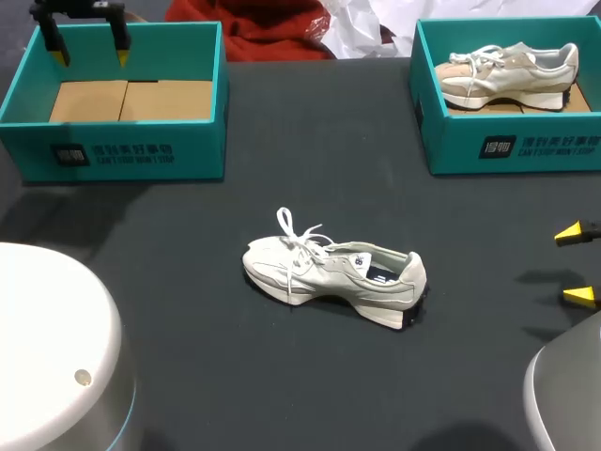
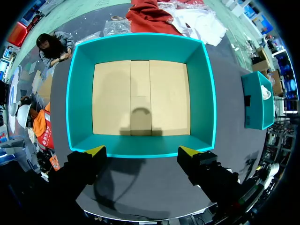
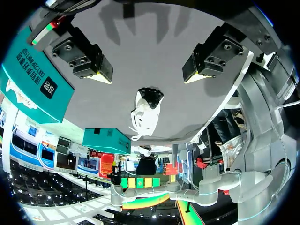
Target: Take the shoe out of the shoebox, open the shoe tongue, remove and reinsert the insole, then place the shoe into the shoebox
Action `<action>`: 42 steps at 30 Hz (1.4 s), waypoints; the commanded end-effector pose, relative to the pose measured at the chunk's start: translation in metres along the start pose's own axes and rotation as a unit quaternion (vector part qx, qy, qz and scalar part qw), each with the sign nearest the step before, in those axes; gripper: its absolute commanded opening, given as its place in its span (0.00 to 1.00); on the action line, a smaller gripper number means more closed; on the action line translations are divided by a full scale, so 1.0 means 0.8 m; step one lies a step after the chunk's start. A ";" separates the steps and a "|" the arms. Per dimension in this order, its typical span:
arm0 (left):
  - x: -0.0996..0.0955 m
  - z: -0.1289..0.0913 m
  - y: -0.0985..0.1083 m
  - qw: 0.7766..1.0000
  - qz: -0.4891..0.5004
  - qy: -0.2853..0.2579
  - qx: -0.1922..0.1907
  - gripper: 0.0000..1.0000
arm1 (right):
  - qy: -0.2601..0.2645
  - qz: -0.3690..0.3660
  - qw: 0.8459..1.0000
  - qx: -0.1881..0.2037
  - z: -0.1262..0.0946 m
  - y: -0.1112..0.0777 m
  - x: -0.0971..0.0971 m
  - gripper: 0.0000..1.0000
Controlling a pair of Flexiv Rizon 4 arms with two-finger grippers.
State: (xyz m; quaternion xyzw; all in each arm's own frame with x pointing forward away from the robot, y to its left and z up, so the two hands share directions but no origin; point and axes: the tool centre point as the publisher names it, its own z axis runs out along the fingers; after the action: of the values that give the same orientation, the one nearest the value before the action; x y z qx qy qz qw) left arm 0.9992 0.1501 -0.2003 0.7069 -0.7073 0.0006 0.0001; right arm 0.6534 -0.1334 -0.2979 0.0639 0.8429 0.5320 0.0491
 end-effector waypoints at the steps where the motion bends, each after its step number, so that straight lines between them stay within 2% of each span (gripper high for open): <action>1: 0.000 0.000 0.000 1.000 0.000 0.000 0.000 1.00 | 0.004 0.003 1.000 -0.009 0.009 -0.005 -0.005 1.00; 17: 0.000 0.000 0.000 1.000 0.000 0.000 0.000 1.00 | 0.011 0.002 1.000 -0.010 0.028 -0.020 -0.003 1.00; 26: 0.000 0.000 0.000 1.000 0.000 0.000 0.000 1.00 | 0.035 -0.005 0.999 -0.021 0.050 -0.045 -0.002 1.00; 36: 0.000 0.000 0.000 1.000 0.000 0.000 0.000 1.00 | 0.042 0.003 0.998 -0.044 0.058 -0.070 0.001 1.00; 42: 0.000 0.000 0.000 1.000 0.000 0.000 0.000 1.00 | 0.042 0.006 0.998 -0.048 0.061 -0.072 0.003 1.00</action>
State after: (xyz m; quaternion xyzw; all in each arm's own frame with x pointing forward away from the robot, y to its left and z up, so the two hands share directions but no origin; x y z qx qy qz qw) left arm 0.9992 0.1501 -0.2003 0.7070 -0.7072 0.0006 0.0001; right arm 0.6547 -0.1154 -0.3706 0.0449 0.8172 0.5744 0.0136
